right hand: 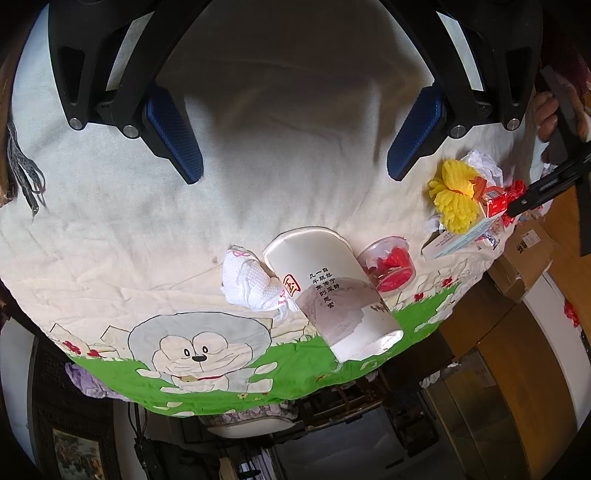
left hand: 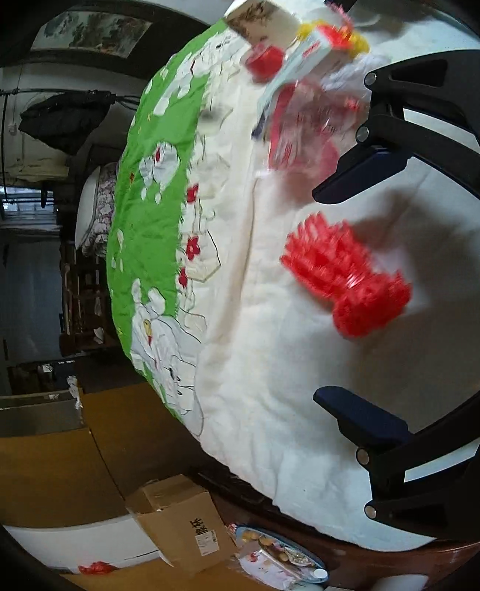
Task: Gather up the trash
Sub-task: 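Close the left tool on the red plastic netting while the right tool reaches the paper cup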
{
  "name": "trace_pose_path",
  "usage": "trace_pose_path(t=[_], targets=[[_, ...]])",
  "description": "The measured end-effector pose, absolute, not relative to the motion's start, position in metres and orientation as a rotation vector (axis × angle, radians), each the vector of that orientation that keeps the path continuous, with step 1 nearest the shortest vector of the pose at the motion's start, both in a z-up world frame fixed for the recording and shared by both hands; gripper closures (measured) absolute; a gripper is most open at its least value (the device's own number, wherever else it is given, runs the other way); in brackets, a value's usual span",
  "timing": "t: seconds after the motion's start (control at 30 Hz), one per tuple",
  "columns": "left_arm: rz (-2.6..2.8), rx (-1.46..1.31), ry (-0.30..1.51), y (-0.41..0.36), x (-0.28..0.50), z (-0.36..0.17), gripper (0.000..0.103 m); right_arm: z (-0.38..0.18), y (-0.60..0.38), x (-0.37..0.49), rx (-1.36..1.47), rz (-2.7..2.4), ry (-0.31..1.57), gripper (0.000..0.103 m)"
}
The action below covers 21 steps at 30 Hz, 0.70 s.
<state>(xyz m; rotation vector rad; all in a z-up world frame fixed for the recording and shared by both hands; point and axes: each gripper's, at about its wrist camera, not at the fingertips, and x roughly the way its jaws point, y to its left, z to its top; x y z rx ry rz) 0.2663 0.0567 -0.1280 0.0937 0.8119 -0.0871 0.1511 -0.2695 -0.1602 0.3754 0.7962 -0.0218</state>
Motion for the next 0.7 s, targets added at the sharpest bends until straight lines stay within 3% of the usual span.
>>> trace_pose_path(t=[0.1,0.17,0.27,0.7], targets=[[-0.088,0.081,0.821,0.059,0.272,-0.138,0.014,-0.16,-0.27,0.152,0.379,-0.019,0.796,0.006],[-0.099,0.067,0.839,0.059,0.273,-0.148,0.036,-0.16,-0.27,0.152,0.377,-0.02,0.796,0.006],[-0.092,0.058,0.82,0.059,0.272,-0.148,0.049,-0.162,-0.268,0.152,0.373,-0.022,0.797,0.006],[-0.114,0.037,0.804,0.058,0.263,-0.148,0.051,-0.152,-0.27,0.154,0.381,-0.019,0.766,0.006]])
